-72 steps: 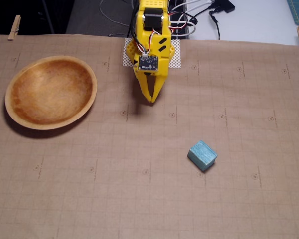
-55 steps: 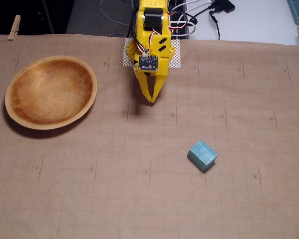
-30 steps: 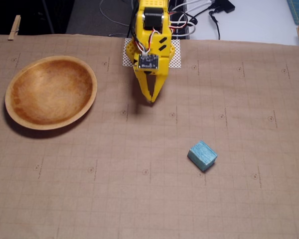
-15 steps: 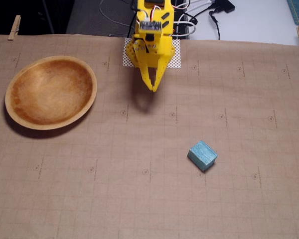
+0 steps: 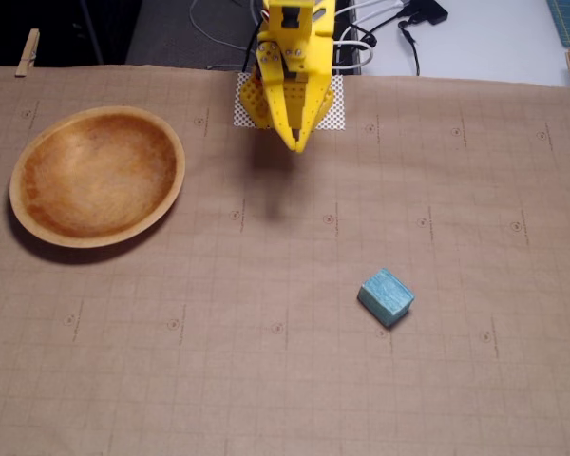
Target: Grasp a blue block and put it in the bowl.
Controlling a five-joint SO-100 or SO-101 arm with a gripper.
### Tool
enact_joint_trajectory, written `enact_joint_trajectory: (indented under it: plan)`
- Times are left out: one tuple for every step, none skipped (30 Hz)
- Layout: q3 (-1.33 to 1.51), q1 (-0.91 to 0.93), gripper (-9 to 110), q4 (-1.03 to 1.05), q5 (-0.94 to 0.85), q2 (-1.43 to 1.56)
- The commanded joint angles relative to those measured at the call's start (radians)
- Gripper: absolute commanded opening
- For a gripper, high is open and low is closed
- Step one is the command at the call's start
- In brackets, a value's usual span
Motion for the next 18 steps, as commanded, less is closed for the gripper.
enact_joint_trajectory:
  plan:
    - [0.031, -0.072, -2, -0.166, 0.008, 0.006]
    - [0.051, -0.098, -2, -0.206, 0.008, 0.006]
    - [0.071, -0.123, -2, -0.242, 0.008, 0.006]
    - [0.087, -0.144, -2, -0.268, 0.008, 0.005]
    - [0.107, -0.170, -2, -0.299, 0.008, 0.005]
    - [0.123, -0.190, -2, -0.318, 0.008, 0.005]
    - [0.132, -0.202, -2, -0.327, 0.008, 0.005]
    - [0.140, -0.215, -2, -0.330, 0.008, 0.005]
    - [0.144, -0.225, -2, -0.330, 0.008, 0.005]
    - [0.150, -0.236, -2, -0.328, 0.008, 0.005]
    - [0.153, -0.244, -1, -0.328, 0.008, 0.003]
    - [0.156, -0.250, 1, -0.328, 0.008, 0.003]
    - [0.158, -0.255, 3, -0.328, 0.008, -0.005]
    - [0.156, -0.261, 6, -0.328, 0.008, -0.020]
    - [0.152, -0.265, 8, -0.328, 0.008, -0.044]
    - [0.149, -0.270, 11, -0.328, 0.008, -0.075]
    - [0.147, -0.272, 14, -0.334, 0.008, -0.109]
    - [0.144, -0.275, 17, -0.339, 0.008, -0.149]
